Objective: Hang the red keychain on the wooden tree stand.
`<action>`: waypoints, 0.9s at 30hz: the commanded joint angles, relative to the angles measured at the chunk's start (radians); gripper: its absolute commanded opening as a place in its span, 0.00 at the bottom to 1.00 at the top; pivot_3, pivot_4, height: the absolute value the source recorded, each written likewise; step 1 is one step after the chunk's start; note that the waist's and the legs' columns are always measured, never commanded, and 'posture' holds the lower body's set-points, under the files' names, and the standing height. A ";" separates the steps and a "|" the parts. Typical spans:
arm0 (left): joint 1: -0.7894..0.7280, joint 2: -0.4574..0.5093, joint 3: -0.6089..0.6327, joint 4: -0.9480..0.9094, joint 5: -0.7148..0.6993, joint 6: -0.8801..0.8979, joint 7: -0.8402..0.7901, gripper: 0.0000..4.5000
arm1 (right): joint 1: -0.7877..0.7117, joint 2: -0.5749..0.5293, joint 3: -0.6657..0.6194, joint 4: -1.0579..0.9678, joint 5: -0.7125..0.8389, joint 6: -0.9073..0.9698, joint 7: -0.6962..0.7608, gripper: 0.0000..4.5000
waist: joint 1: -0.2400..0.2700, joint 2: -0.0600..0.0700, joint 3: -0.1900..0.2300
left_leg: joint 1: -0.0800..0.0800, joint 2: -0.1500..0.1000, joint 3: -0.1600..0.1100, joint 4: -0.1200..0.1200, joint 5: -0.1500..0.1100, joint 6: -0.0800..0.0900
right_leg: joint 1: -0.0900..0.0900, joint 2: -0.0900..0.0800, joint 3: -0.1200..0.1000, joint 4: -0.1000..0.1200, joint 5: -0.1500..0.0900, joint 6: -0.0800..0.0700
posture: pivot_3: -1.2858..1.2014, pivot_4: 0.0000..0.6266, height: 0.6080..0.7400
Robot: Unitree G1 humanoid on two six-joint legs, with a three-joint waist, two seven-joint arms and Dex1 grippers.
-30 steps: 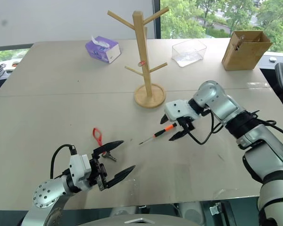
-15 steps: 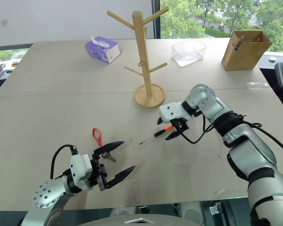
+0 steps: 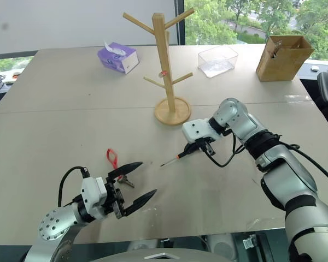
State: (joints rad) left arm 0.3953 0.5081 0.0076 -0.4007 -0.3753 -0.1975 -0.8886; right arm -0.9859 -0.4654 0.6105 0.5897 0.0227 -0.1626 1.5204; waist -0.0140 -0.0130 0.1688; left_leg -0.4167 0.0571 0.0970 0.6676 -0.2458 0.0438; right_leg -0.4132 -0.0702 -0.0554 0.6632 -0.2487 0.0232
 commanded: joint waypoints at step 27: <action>-0.017 -0.001 -0.015 -0.026 0.010 0.004 0.029 1.00 | -0.015 0.049 -0.036 0.049 -0.024 0.007 0.078 0.98 | 0.000 0.000 0.000 | 0.000 0.000 0.000 0.000 0.000 0.000 | 0.000 0.000 0.000 0.000 0.000 0.000 | 0.52 0.24 1.00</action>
State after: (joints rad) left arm 0.3764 0.5077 -0.0020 -0.4007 -0.3660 -0.1838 -0.8666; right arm -0.9859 -0.4173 0.5807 0.6423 0.0028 -0.1558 1.5215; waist -0.0141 -0.0129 0.1688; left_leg -0.4168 0.0570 0.0973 0.6674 -0.2458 0.0438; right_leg -0.4133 -0.0703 -0.0552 0.6632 -0.2487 0.0232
